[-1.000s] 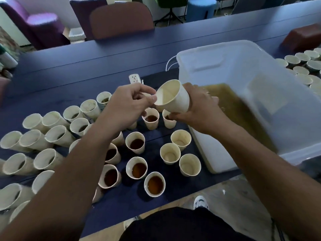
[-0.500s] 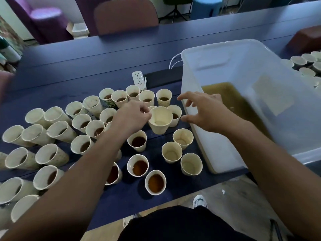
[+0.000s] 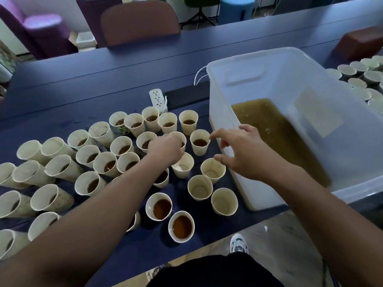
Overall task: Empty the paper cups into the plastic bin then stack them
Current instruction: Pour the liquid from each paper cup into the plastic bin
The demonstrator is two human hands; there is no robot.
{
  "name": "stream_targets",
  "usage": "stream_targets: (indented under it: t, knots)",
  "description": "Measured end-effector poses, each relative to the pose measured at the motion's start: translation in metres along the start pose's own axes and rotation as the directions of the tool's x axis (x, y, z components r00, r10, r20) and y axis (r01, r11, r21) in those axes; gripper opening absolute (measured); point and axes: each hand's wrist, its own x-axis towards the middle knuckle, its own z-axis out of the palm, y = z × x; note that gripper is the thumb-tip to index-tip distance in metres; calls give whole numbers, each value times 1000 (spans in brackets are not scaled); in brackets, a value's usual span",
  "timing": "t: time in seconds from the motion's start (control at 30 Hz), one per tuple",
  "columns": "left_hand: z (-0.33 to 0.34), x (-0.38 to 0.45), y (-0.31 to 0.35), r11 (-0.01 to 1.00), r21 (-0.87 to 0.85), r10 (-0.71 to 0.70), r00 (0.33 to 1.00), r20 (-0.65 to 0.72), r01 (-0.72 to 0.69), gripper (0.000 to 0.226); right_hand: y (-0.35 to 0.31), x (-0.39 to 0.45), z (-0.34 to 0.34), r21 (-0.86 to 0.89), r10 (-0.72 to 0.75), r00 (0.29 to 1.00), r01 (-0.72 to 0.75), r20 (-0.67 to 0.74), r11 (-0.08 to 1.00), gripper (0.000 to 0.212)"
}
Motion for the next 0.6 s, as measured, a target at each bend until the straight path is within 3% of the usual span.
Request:
stream_targets:
  t: [0.13,0.2,0.3,0.6]
  knots:
    - [-6,30,16,997,6,79,997,-10,-79,22,2,-2,6,-105,-40,999,43,31,994,39]
    - [-3,43,22,995,39,89,996,23,-90,16,2,-1,7,-119,-37,999,42,38,992,37]
    - [0,58,29,997,46,59,998,37,-61,4,2,-1,11,-180,-52,998,59,42,982,36]
    - [7,75,40,1000,20,22,995,98,-24,13,4,-2,13,-226,-54,998,61,38,972,31]
